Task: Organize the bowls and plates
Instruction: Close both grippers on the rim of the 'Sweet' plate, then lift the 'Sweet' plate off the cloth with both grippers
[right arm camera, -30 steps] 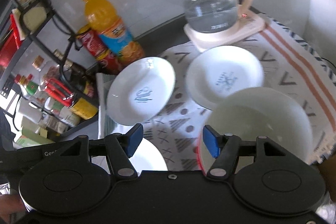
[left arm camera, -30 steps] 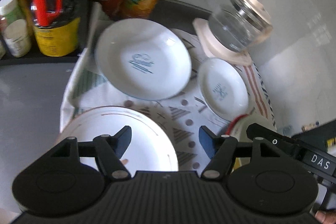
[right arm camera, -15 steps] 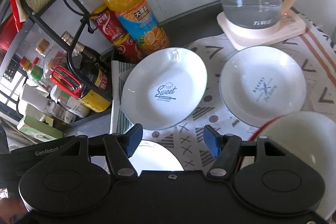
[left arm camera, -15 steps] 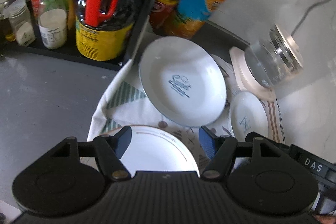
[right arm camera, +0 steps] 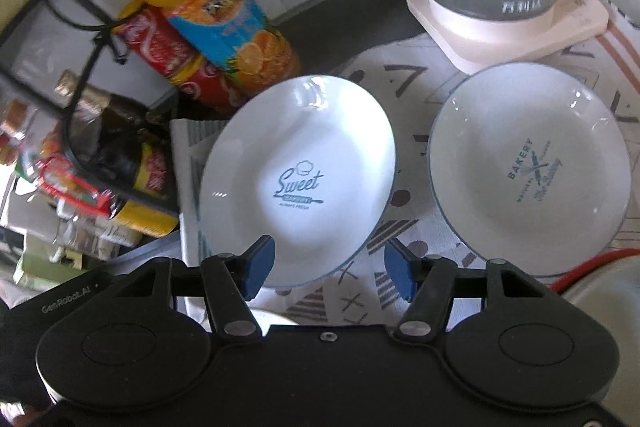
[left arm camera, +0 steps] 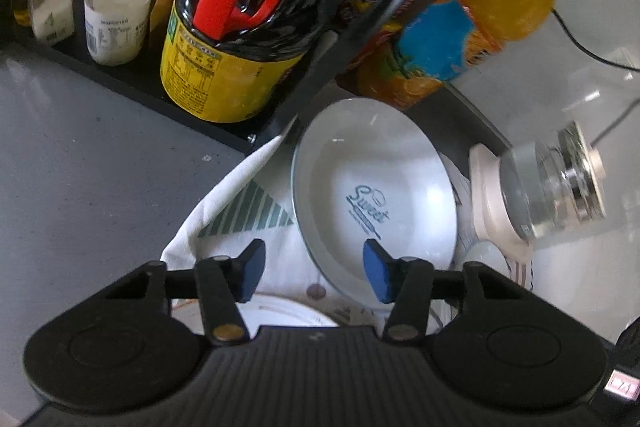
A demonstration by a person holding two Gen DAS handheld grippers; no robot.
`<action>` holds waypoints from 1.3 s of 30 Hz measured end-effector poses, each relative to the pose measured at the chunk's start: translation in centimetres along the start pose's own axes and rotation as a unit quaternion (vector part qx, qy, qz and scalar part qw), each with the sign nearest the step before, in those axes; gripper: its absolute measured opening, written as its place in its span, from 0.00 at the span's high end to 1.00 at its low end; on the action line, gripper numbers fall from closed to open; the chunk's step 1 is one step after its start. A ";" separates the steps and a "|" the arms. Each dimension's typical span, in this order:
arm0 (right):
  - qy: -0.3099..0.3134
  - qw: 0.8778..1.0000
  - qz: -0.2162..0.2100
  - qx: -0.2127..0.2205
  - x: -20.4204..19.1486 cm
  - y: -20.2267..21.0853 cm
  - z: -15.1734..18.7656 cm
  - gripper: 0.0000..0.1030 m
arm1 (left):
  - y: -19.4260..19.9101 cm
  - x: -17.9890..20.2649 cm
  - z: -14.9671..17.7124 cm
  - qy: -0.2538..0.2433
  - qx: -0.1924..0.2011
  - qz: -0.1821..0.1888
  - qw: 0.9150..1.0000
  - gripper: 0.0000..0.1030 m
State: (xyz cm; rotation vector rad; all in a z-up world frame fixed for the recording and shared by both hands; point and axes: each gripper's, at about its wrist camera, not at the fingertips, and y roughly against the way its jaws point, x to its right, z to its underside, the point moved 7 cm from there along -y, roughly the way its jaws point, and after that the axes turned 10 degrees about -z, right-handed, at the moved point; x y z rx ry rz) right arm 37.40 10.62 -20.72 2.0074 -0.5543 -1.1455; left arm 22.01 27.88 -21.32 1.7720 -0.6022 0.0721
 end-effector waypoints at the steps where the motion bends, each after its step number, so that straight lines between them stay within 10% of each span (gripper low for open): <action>1: -0.005 1.000 0.003 -0.002 0.2 -0.4 -0.1 0.45 | -0.5 0.0 -0.2 0.005 0.000 0.002 1.000 0.54; 25: -0.078 0.995 0.056 -0.002 3.9 -6.7 -0.2 0.81 | -7.7 0.3 -0.8 0.024 -0.028 0.014 0.999 0.93; 39: -0.025 0.999 0.027 0.038 2.0 -2.6 1.7 0.88 | -3.2 0.0 -0.3 -0.020 -0.002 0.026 0.999 0.92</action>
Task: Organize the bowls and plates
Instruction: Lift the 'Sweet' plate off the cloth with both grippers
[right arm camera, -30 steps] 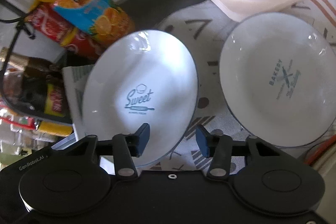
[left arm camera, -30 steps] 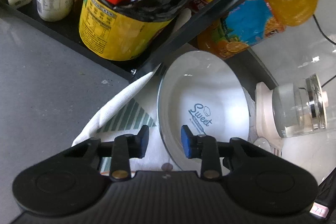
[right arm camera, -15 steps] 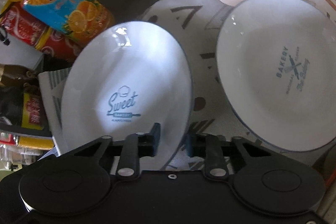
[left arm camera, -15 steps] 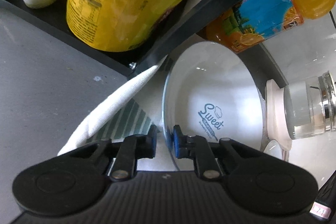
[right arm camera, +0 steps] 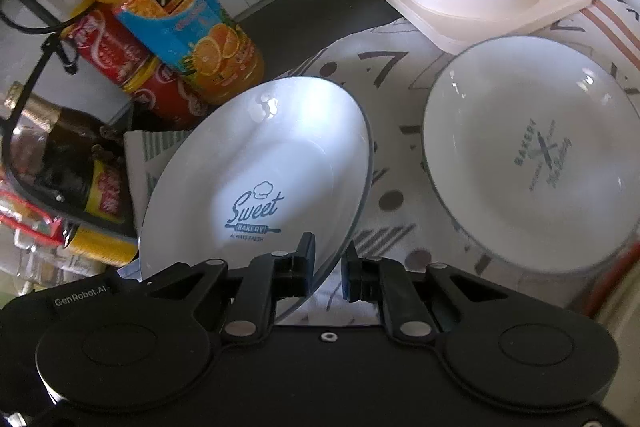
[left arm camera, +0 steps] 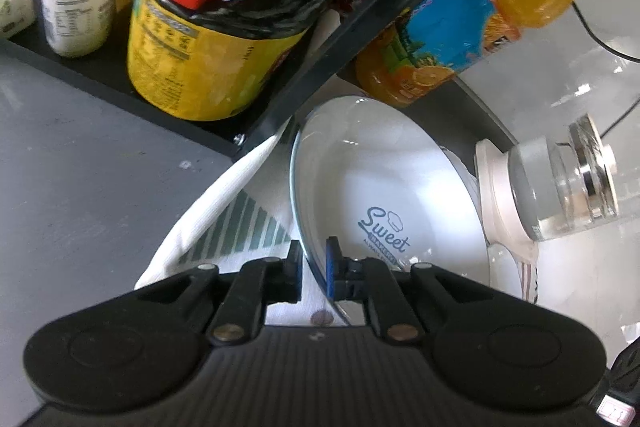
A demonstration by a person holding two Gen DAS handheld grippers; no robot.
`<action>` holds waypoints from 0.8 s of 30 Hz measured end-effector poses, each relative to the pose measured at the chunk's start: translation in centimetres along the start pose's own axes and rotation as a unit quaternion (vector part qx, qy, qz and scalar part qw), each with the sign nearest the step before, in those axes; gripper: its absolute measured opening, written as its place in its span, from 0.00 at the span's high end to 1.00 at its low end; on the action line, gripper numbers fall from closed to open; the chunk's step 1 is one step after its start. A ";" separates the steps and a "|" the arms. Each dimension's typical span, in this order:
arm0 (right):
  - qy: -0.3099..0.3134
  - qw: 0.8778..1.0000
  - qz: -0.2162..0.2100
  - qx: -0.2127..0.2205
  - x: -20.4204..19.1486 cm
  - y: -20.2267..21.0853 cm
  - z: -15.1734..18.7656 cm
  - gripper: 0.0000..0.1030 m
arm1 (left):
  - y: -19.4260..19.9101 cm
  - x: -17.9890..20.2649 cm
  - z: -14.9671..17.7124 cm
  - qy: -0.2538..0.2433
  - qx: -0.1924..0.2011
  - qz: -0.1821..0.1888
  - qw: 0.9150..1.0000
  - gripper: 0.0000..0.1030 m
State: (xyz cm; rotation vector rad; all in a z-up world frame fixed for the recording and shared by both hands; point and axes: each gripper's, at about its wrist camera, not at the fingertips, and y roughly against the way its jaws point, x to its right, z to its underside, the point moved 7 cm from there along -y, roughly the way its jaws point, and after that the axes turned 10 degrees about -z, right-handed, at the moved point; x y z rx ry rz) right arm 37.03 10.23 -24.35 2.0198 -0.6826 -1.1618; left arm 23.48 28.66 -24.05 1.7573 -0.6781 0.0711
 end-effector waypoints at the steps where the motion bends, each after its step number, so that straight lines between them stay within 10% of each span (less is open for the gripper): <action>1: 0.001 1.000 -0.001 0.001 -0.2 0.4 0.3 0.88 | 0.5 -0.2 0.3 -0.003 0.000 0.000 1.000 0.91; 24: 0.061 0.998 -0.021 0.026 -2.7 7.3 8.7 0.86 | 7.7 -3.9 6.1 -0.040 0.025 0.014 0.999 0.91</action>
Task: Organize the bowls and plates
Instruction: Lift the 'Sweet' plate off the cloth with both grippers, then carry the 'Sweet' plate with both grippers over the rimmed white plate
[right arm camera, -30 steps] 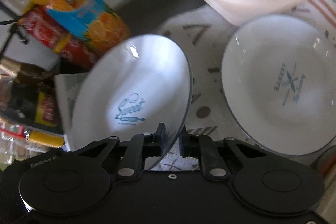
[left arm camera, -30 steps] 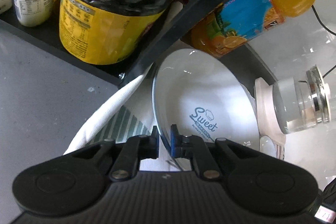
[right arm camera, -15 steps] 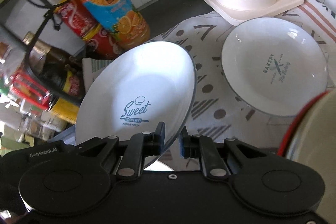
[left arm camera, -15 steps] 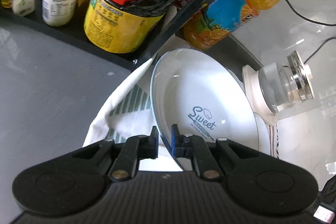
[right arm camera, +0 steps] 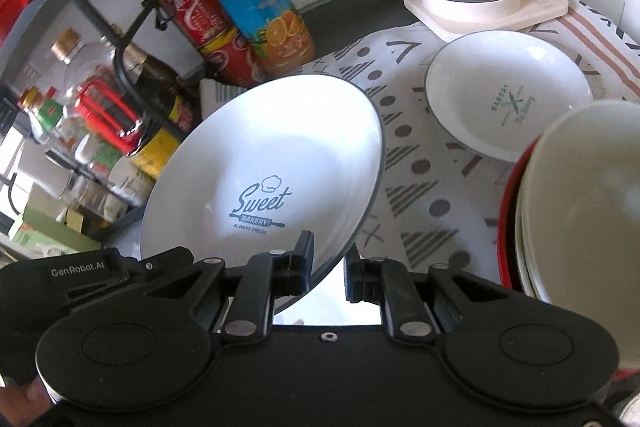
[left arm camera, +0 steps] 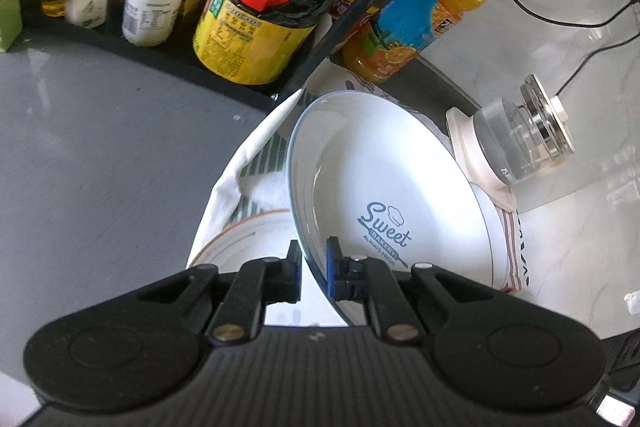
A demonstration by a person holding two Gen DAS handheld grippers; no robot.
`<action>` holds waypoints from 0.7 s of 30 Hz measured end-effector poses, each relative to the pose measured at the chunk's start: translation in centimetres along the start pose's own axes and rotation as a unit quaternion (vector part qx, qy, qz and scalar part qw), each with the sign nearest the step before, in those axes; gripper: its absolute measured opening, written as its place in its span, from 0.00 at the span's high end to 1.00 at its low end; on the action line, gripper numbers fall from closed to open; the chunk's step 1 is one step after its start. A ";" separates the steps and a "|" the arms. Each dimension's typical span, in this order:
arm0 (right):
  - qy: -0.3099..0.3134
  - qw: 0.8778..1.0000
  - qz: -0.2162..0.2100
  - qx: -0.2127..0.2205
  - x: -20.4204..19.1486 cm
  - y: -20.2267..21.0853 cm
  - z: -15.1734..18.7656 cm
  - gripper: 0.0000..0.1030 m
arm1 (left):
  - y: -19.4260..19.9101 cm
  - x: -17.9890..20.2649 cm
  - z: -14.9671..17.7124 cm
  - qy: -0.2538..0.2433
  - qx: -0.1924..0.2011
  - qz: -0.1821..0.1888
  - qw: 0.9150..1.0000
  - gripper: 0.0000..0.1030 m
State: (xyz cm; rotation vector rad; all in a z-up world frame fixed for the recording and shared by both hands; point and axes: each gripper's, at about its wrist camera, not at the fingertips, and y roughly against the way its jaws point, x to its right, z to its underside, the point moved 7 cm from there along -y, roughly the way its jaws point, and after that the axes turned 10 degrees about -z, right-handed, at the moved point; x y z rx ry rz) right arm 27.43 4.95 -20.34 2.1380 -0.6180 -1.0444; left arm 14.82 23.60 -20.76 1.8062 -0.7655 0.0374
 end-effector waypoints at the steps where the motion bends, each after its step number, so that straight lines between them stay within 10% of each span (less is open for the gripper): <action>1: 0.003 1.000 0.000 0.000 -0.2 0.2 0.3 0.86 | 0.3 -0.1 0.4 -0.001 0.000 0.000 1.000 0.91; 21: 0.031 0.999 -0.006 -0.034 -1.2 2.6 6.0 0.85 | 2.6 -3.5 6.2 -0.001 -0.020 -0.014 1.000 0.91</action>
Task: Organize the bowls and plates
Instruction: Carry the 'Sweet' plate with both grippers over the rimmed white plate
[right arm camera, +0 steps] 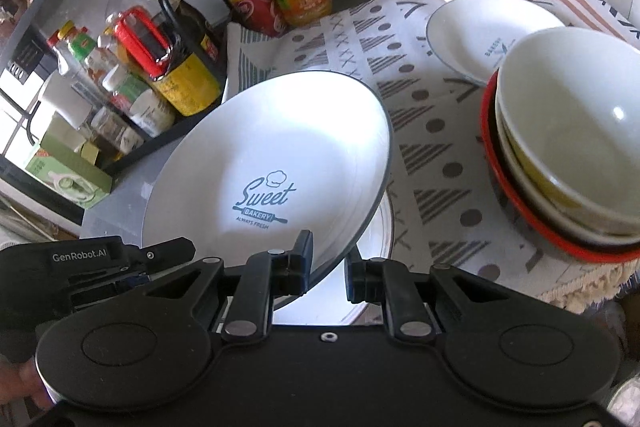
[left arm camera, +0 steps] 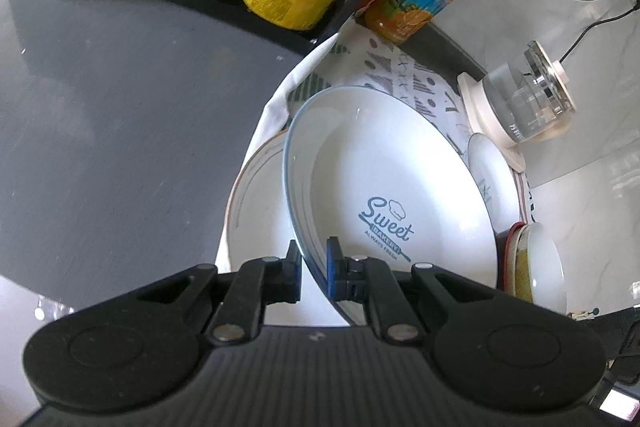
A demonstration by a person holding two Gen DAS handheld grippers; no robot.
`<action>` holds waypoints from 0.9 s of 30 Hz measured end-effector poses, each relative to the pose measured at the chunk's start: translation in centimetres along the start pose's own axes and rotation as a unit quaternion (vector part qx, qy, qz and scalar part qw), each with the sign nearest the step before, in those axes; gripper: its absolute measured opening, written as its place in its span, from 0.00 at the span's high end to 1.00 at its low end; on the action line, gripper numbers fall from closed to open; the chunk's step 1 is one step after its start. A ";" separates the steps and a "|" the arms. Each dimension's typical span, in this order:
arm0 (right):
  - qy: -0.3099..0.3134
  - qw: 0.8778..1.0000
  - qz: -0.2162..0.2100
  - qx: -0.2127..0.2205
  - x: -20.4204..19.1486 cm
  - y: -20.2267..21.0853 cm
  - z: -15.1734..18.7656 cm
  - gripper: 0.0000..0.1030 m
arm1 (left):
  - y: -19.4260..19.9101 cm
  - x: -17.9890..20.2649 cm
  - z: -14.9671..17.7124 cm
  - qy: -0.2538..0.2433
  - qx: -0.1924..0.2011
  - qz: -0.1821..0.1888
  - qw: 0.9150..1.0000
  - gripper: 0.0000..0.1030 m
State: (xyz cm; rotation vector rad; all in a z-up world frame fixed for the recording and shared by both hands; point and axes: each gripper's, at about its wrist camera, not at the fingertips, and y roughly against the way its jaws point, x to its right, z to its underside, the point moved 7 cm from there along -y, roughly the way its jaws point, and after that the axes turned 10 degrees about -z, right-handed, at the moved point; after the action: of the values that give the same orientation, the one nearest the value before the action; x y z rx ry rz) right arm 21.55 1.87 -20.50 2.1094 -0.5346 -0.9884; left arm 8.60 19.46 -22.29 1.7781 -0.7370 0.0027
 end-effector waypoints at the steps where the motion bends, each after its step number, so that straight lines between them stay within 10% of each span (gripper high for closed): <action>1: -0.001 1.000 0.000 -0.001 -0.1 0.0 0.1 0.85 | 0.0 -0.2 0.2 0.002 -0.002 -0.001 1.000 0.91; 27: -0.014 0.999 0.013 -0.032 0.1 -0.8 2.1 0.85 | -1.4 -1.5 2.5 -0.004 -0.030 -0.021 0.999 0.90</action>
State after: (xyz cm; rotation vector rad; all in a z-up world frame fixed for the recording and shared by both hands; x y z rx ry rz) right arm 19.98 1.37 -22.08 2.0313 -0.5356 -1.0086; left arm 7.18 18.22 -24.94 1.7374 -0.6983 -0.0545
